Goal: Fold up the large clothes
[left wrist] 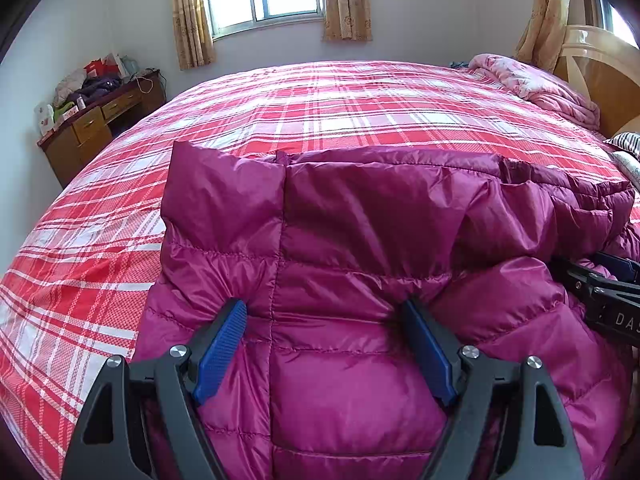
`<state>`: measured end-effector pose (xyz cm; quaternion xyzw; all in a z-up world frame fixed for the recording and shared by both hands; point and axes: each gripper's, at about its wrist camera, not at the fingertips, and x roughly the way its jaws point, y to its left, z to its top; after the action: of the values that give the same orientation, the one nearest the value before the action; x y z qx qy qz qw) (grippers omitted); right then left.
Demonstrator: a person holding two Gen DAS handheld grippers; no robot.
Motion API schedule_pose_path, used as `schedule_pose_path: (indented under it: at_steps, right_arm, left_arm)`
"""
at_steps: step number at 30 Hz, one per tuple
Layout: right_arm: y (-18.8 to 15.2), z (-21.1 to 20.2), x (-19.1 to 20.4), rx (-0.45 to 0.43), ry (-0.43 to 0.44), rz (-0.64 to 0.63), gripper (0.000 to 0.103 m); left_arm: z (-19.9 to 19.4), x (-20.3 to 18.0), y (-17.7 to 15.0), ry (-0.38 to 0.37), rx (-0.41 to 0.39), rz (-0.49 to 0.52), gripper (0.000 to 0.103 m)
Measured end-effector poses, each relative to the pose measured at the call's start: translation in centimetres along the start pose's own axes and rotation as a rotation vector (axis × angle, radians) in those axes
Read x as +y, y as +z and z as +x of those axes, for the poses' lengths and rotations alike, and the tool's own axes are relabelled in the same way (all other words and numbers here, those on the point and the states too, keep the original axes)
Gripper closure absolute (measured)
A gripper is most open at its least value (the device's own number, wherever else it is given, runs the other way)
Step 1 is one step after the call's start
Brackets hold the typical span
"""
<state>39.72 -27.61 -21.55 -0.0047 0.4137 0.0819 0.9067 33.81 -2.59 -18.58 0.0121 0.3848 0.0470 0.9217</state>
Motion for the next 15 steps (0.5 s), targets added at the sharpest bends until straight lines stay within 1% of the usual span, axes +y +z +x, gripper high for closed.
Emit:
schedule_pose_path:
  at_steps: [7, 15]
  right_arm:
    - [0.0, 0.24, 0.2, 0.017, -0.009, -0.012, 0.015]
    - [-0.12, -0.4, 0.32, 0.003, -0.008, -0.01, 0.016]
  left_arm:
    - [0.12, -0.27, 0.04, 0.013, 0.002, 0.011, 0.022]
    - [0.22, -0.88, -0.03, 0.03, -0.001, 0.019, 0.021]
